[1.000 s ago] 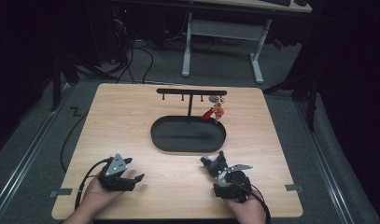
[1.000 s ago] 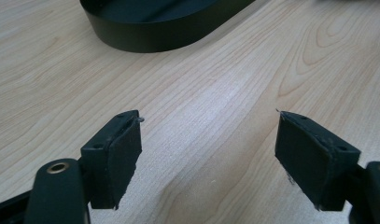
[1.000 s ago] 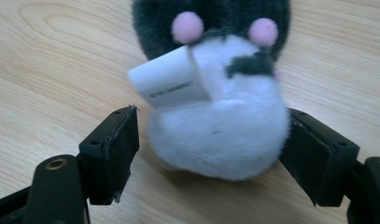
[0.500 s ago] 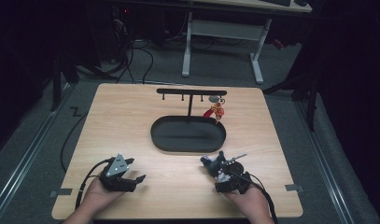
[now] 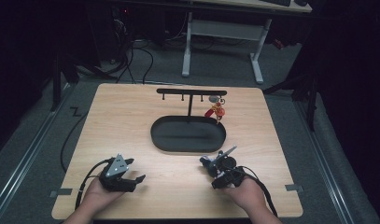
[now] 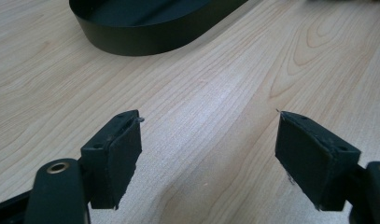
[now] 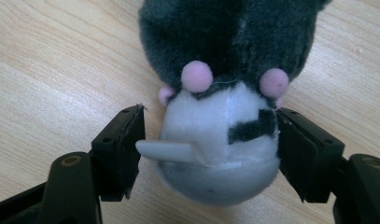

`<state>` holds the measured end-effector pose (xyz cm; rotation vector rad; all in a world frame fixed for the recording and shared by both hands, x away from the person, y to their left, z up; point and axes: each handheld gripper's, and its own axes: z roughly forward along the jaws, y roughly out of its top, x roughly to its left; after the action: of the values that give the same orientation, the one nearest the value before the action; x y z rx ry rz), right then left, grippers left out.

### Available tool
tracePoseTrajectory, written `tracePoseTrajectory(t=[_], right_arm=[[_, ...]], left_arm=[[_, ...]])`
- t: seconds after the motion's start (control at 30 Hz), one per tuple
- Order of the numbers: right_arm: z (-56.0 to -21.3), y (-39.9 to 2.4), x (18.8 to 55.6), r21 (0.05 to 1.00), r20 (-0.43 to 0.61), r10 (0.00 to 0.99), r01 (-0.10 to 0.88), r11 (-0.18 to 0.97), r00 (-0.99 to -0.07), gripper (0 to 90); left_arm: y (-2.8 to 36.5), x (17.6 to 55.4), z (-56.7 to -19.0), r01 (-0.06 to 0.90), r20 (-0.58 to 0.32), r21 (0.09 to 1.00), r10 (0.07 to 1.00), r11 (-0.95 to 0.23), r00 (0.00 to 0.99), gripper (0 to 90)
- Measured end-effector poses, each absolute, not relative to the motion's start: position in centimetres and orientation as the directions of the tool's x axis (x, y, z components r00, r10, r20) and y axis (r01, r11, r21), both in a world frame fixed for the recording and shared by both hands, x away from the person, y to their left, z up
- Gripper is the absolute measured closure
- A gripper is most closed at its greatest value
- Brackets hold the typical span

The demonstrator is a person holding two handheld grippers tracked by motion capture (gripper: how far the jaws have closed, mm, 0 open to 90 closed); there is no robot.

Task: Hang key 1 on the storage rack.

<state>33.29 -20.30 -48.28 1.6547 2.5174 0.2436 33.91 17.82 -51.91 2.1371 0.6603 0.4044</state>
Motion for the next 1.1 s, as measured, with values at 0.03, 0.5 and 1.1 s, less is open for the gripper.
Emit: tracePoseTrajectory(t=[0.03, 0.5, 1.1], right_arm=[[-48.2, -20.3, 33.3, 0.187, -0.007, 0.925, 0.908, 0.375, -0.38, 30.1], [-46.8, -20.9, 33.6, 0.198, -0.001, 0.925, 0.907, 0.372, -0.379, 47.9], [-40.9, -21.2, 34.6, 0.266, -0.011, 0.927, 0.893, 0.363, -0.374, 47.7]], left_arm=[[17.8, 34.0, -51.9, 0.314, 0.053, 0.803, 0.586, -0.507, 0.809, 22.9], [17.8, 34.0, -51.9, 0.312, 0.054, 0.805, 0.586, -0.505, 0.808, 23.0], [17.8, 34.0, -51.9, 0.312, 0.057, 0.801, 0.584, -0.511, 0.81, 23.1]])
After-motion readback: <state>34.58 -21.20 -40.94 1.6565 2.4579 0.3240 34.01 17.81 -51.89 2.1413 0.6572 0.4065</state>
